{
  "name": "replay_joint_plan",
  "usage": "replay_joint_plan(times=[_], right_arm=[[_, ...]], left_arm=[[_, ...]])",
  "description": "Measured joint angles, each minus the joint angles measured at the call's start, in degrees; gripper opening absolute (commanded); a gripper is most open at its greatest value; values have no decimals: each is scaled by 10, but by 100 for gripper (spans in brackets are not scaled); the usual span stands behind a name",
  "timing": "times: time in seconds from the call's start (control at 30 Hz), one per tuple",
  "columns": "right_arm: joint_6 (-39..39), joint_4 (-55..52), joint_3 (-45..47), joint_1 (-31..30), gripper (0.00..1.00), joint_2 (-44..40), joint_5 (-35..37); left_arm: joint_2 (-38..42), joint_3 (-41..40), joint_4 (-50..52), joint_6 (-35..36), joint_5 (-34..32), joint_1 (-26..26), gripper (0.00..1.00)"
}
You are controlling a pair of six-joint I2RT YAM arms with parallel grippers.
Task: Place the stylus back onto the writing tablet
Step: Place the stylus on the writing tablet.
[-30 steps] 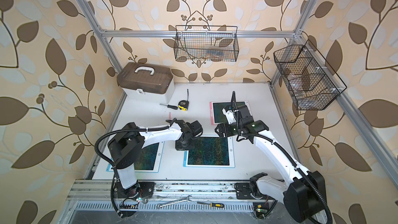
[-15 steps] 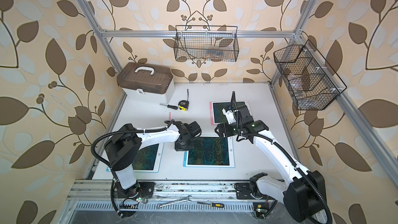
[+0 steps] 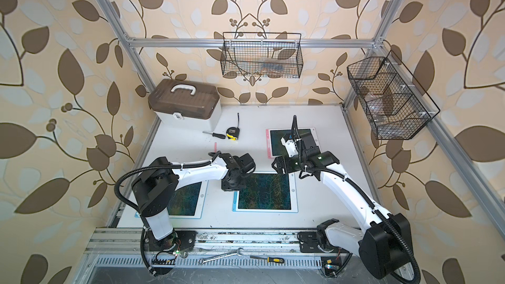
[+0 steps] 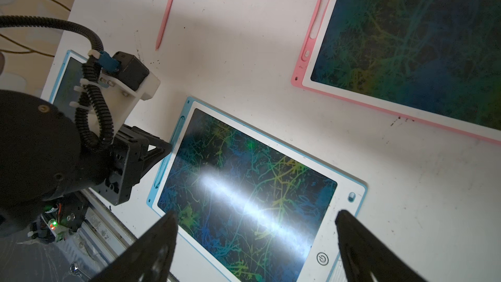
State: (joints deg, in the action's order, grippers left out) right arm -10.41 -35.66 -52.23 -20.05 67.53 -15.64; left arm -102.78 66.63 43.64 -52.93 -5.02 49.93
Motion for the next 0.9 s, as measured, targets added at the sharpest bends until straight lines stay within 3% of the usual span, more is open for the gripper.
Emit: replay_joint_plan(times=[0.43,0.9], right_arm=[[-1,-12,-18,-12,91,2,14],[-58,-39,-42,-21,91,37,57]], left_arm=[[41,14,5,2,-1,-32,16],[103,-51,-42,31,19,-77,25]])
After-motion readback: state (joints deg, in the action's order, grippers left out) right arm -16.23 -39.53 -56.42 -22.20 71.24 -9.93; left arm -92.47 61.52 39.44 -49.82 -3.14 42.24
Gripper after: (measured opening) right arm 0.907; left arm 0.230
